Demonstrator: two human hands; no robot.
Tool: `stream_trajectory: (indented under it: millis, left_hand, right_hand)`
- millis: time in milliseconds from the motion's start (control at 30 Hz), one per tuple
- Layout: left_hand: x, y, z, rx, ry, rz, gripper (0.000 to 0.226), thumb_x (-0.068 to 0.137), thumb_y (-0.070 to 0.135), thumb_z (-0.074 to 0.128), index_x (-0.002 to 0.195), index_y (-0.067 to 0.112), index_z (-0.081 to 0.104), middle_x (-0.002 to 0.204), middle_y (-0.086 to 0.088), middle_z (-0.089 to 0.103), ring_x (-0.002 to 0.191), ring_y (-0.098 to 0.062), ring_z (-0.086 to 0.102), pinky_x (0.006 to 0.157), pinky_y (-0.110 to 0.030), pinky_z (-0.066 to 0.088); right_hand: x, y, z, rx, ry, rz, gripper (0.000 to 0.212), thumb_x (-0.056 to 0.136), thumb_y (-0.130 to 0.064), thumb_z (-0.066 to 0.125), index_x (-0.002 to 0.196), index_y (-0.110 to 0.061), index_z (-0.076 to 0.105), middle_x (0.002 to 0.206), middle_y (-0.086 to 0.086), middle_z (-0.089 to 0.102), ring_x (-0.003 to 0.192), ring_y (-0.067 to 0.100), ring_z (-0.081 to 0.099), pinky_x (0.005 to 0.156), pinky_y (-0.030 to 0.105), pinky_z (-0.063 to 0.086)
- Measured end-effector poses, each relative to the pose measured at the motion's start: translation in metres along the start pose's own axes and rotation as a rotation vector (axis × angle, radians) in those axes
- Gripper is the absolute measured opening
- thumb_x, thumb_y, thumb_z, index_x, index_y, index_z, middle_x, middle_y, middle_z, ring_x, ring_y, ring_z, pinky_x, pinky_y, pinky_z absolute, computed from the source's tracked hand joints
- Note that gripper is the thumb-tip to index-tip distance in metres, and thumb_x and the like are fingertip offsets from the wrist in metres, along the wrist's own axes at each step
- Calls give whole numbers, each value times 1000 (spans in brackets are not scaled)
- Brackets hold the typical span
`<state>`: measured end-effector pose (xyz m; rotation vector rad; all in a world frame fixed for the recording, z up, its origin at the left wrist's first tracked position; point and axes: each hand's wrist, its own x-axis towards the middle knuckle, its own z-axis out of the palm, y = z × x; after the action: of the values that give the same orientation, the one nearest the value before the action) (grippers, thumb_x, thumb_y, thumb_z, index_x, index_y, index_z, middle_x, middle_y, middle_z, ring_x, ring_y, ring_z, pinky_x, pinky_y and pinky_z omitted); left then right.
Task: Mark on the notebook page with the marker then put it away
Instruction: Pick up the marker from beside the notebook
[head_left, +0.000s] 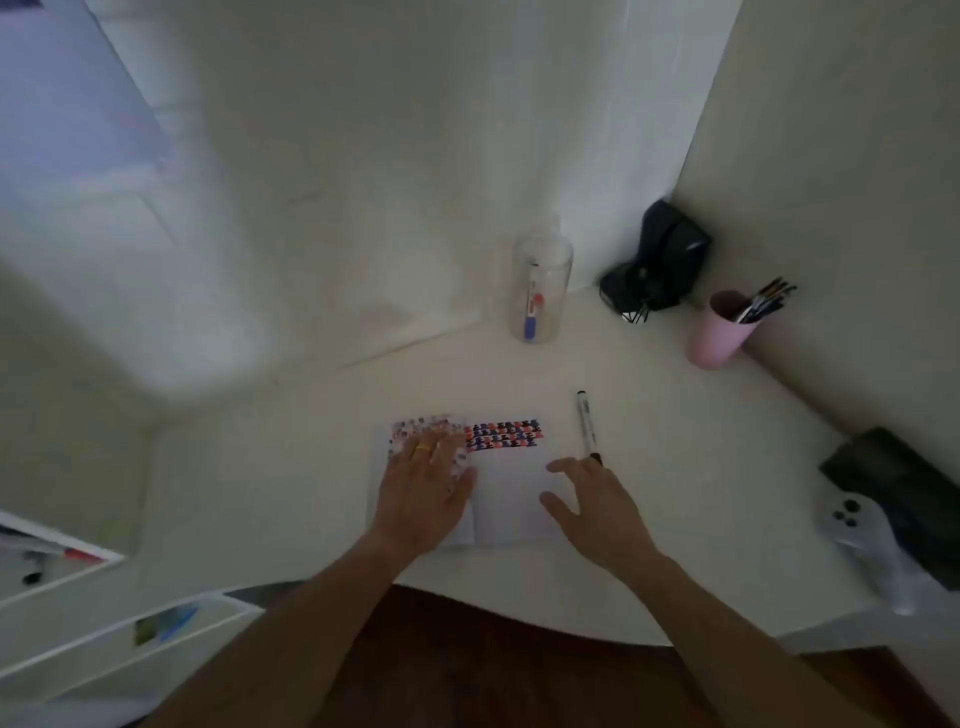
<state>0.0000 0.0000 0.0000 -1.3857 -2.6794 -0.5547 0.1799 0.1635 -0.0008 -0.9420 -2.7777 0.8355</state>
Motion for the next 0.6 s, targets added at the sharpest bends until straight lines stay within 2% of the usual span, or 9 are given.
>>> stream_trajectory:
  millis: [133,233,333,600]
  left_hand:
    - [-19,-7,42,31,12,-19,48,93,48,52,122,12,62,121,-12,62,109,-34,58,84,-47,51]
    - [-31,-11,66,59,124,-35,55,86,54,62,123,14,64,125,-10,62,115,-31,55,94,-44,43]
    - [-37,-11,79,85,205,-28,66,83,62,62,127,13,62,129,-10,61,119,-31,53,98,-44,37]
    - [-43,-11,86,149,276,-38,69,82,72,49,122,18,65,125,-6,65,113,-28,59,91,-42,47]
  right_hand:
    - [-1,29,34,-81,127,-74,35,95,-43,53,121,-22,64,118,1,64,109,23,57,93,33,50]
    - [-2,46,59,-149,250,-154,39,92,-46,47,114,-21,67,115,1,64,108,23,55,96,36,49]
    - [0,56,73,-178,339,-188,36,93,-44,48,116,-21,65,117,0,63,111,24,54,100,37,45]
    - [-6,58,84,-220,479,-263,27,94,-35,55,108,-17,68,106,2,67,98,25,58,87,39,52]
